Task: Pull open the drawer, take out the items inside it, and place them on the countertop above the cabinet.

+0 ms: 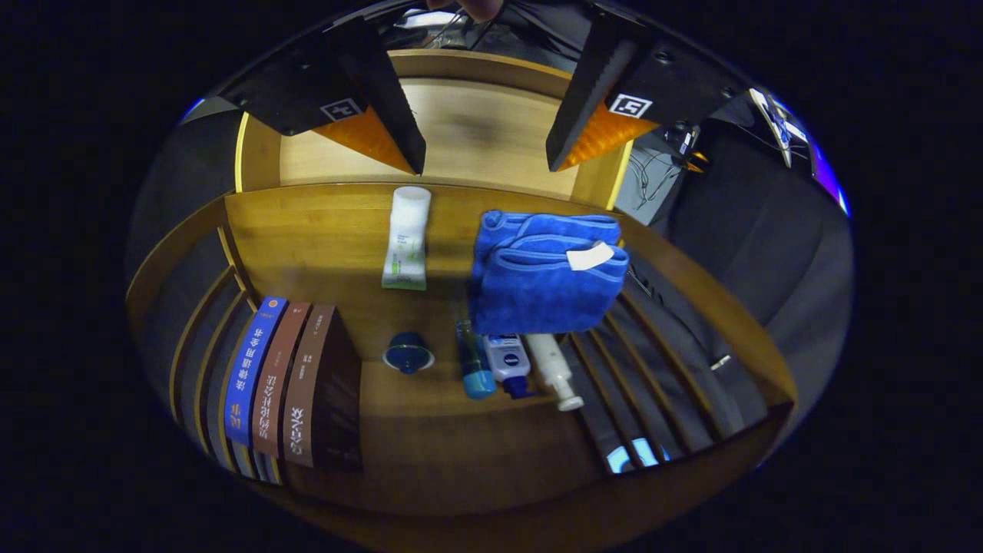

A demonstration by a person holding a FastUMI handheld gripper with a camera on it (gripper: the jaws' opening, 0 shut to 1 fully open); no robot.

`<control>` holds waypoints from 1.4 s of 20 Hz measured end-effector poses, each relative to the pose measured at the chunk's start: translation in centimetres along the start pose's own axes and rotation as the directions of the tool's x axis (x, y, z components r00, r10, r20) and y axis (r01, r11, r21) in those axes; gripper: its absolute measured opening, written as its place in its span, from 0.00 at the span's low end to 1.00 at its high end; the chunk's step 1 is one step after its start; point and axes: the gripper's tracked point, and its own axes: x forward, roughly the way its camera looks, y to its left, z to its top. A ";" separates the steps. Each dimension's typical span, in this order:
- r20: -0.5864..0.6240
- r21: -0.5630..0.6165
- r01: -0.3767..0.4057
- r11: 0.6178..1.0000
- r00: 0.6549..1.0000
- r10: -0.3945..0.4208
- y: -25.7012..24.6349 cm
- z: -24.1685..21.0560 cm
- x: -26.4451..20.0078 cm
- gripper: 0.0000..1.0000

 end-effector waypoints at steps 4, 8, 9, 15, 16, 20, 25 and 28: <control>0.137 -0.013 -0.010 1.000 0.990 0.011 0.7 -2.8 -2.5 1.00; 0.282 -0.024 0.063 0.998 0.958 -0.054 -0.6 -7.0 -4.2 1.00; 0.318 -0.024 0.100 0.995 0.944 -0.087 -1.3 -7.9 -4.6 1.00; 0.540 -0.040 0.209 0.977 0.827 -0.155 -2.1 -12.8 -6.5 1.00; 0.563 -0.037 0.219 0.975 0.811 -0.160 -2.3 -13.7 -6.8 1.00; 0.592 -0.010 0.215 0.977 0.789 -0.167 -2.9 -18.0 -5.5 1.00; 0.596 0.002 0.249 0.968 0.778 -0.201 -3.8 -20.9 -2.6 1.00; 0.581 -0.005 0.239 0.971 0.791 -0.192 -3.6 -21.6 -0.6 1.00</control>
